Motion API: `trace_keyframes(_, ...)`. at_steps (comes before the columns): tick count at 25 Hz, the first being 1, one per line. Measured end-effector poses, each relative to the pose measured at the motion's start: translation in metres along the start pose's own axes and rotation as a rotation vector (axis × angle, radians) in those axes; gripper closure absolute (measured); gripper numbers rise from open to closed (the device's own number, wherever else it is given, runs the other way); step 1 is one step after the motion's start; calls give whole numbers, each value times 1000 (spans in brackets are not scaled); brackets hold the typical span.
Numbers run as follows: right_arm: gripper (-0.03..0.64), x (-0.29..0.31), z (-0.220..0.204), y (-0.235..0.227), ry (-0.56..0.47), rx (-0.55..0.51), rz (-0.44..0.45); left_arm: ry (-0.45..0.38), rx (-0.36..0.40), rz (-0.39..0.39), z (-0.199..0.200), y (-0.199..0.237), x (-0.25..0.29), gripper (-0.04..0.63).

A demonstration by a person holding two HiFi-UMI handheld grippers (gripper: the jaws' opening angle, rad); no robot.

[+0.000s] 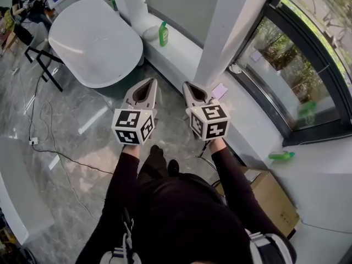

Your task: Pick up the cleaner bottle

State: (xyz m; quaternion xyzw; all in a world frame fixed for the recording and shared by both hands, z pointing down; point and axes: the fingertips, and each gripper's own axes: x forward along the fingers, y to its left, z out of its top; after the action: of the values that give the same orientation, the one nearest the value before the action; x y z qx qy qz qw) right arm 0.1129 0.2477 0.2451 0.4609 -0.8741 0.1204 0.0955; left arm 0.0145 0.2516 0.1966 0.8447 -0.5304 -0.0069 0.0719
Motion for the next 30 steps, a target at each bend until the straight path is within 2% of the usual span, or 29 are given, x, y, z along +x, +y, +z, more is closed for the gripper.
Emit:
trace_keyframes(11, 615, 39, 8, -10, 13, -8, -11, 12, 11, -12, 0, 30, 34, 588)
trace_keyframes(21, 615, 130, 13, -26, 51, 23, -40, 39, 32, -31, -2, 103, 97, 588)
trace_keyframes(30, 615, 212, 29, -49, 91, 54, -128, 63, 6, -79, 2, 171, 158, 588)
